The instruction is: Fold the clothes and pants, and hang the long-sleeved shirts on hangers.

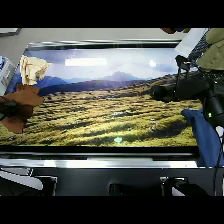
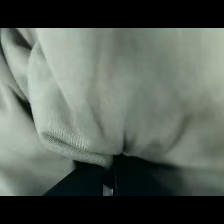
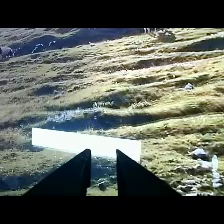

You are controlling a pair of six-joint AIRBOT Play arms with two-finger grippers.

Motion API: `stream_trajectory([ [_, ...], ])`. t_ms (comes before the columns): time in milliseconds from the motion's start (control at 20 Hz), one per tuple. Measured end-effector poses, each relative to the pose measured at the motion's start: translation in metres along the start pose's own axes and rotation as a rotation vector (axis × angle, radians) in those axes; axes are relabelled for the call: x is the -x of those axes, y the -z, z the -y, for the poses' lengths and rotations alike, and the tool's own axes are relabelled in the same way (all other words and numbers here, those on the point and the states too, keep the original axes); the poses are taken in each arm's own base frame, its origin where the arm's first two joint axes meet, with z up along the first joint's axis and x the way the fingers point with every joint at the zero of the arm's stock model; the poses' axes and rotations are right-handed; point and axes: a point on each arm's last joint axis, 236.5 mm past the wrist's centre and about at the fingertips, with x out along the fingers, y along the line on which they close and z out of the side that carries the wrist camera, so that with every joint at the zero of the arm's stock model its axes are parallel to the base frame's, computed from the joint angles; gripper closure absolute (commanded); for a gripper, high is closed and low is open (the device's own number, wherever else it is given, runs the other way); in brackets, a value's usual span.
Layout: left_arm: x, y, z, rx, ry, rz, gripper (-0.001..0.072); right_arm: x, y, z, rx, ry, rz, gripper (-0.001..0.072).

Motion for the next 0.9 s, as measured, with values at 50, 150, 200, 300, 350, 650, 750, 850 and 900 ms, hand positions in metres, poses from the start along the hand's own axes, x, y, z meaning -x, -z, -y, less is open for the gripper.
stream_trajectory([
  [50, 0.007, 0.004, 0.017, -0.008, 0.046, -0.025, 0.0695, 0.000, 0.001, 0.000, -0.006, 0.001, -0.003, 0.0490],
  [150, 0.028, 0.017, 0.054, -0.050, 0.127, -0.071, 0.0695, 0.000, 0.003, 0.000, -0.025, 0.002, -0.014, 0.0491],
  [200, 0.041, 0.026, 0.076, -0.084, 0.170, -0.090, 0.0695, 0.001, 0.004, 0.001, -0.036, 0.005, -0.018, 0.0491],
  [300, 0.073, 0.056, 0.134, -0.182, 0.281, -0.132, 0.0696, 0.004, 0.006, 0.003, -0.064, 0.015, -0.021, 0.0509],
  [350, 0.089, 0.075, 0.161, -0.234, 0.327, -0.156, 0.0695, 0.008, 0.007, 0.004, -0.074, 0.025, -0.019, 0.0509],
  [650, 0.168, 0.249, 0.306, -0.606, 0.547, -0.332, 0.0694, 0.048, 0.009, 0.020, -0.060, 0.116, 0.026, 0.0508],
  [750, 0.184, 0.318, 0.335, -0.717, 0.578, -0.389, 0.0694, 0.064, 0.015, 0.028, -0.042, 0.160, 0.027, 0.0507],
  [850, 0.194, 0.384, 0.354, -0.808, 0.598, -0.439, 0.0693, 0.080, 0.022, 0.036, -0.029, 0.205, 0.025, 0.0506],
  [900, 0.196, 0.414, 0.359, -0.844, 0.596, -0.465, 0.0689, 0.087, 0.025, 0.039, -0.022, 0.226, 0.023, 0.0506],
])
